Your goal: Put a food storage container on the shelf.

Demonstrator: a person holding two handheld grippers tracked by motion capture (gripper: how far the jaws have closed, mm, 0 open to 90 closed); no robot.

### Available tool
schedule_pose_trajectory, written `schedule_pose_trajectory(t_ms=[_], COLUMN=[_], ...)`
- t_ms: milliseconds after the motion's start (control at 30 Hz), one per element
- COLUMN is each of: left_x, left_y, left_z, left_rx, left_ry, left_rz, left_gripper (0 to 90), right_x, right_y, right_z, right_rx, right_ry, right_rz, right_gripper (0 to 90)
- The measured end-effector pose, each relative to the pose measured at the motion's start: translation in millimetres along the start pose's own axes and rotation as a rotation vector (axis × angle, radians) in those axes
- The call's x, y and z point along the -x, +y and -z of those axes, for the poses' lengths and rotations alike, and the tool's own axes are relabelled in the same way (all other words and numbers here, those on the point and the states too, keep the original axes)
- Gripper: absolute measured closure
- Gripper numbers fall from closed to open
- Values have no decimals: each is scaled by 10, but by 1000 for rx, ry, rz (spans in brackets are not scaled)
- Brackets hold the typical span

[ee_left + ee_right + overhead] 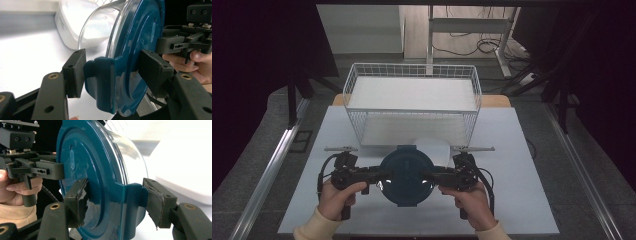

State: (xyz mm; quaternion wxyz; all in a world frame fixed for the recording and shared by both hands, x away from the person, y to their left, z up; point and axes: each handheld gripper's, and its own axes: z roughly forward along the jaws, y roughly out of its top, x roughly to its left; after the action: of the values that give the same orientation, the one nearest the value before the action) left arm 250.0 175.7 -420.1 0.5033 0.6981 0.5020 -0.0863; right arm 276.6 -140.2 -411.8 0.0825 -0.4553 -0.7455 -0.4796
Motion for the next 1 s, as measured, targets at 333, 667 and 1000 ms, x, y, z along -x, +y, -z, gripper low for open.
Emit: schedule_pose_trajectory(t_ms=[333,667,1000], left_x=[68,164,226], left_y=[226,459,684], left_z=[59,111,142], left_rx=[13,24,31], left_ry=[-3,1,-4], left_rz=[-19,-52,-77], left_gripper=[398,398,398], right_x=[-79,-123,-171], right_y=[247,452,650], right_z=[74,164,249], right_rx=[11,31,50], right_ry=[-10,-12,-15], right_rz=[25,46,57], right_gripper=[391,391,392])
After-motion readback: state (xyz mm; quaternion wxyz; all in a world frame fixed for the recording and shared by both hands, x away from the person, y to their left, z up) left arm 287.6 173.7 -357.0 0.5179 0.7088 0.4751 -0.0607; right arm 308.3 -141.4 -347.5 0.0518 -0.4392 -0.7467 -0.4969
